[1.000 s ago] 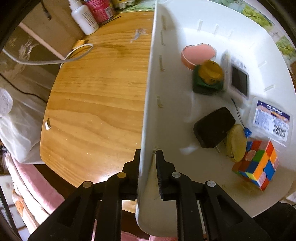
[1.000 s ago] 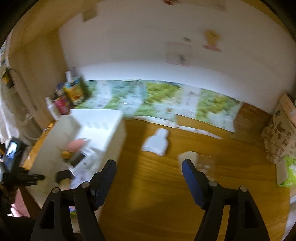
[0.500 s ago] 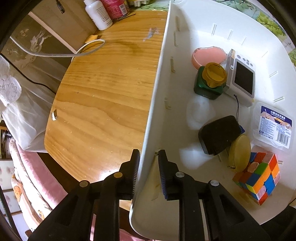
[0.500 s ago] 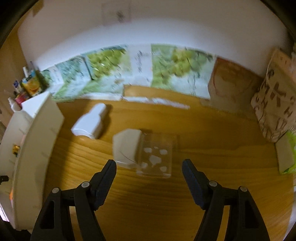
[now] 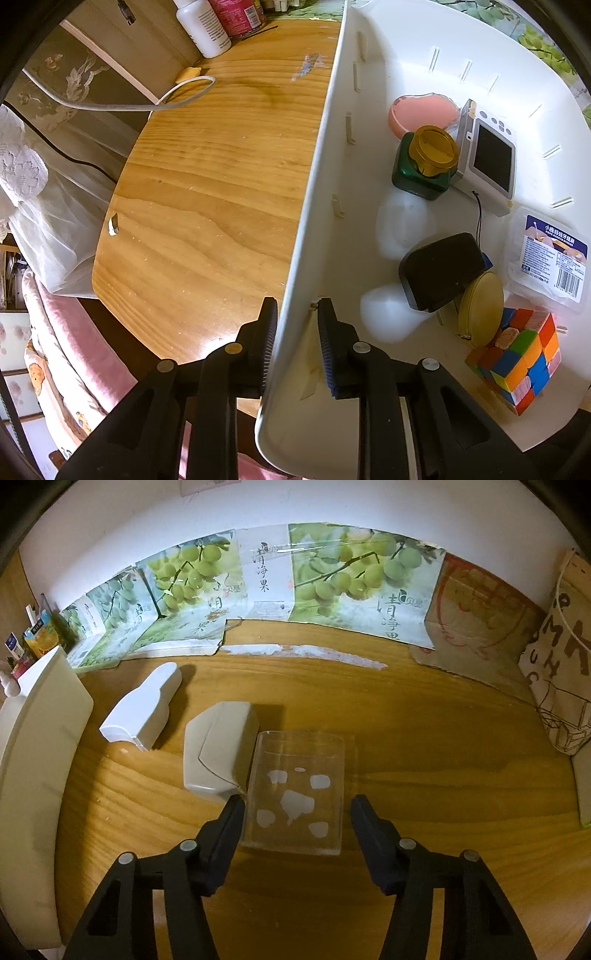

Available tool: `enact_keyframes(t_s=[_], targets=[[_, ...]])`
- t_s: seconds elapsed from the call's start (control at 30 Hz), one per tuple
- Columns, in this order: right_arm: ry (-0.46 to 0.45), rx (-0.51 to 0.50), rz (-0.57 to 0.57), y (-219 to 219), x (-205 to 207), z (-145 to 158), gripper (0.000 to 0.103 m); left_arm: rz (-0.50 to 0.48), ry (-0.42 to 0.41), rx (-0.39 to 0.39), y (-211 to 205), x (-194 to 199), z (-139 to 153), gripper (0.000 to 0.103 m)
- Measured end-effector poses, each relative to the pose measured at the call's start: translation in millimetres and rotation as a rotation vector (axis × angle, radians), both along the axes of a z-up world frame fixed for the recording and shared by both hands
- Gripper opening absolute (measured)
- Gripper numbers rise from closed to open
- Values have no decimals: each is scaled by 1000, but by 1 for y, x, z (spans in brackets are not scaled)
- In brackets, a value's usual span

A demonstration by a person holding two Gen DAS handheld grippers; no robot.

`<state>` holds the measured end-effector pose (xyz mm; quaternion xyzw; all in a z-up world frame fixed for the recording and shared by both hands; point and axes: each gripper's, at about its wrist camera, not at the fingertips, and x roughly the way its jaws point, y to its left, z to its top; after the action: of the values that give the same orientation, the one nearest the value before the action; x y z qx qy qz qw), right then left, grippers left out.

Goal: Organize rigid objects
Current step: 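Move the right gripper to the clear plastic container and grasp it, then lift the clear container, carry it into the tray and release it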

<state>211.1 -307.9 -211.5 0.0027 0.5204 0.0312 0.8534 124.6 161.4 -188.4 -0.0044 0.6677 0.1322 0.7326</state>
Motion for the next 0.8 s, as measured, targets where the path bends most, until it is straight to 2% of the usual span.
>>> enact_keyframes(t_s=[0.07,0.33,0.6,0.8], targets=[[-5,-3,4,2,2,0,51,-2,-3,1,0,-1,0,24],[-33,-27,20,9,0,8,50,-12,-6,-4,1,-2,0,24],[-78,-54,25,24,-17,40,50,-37,6,-15,0,-1,1,22],[-112,-62,54,55,-31,72,50,-82,11,-39,3,0,0,19]])
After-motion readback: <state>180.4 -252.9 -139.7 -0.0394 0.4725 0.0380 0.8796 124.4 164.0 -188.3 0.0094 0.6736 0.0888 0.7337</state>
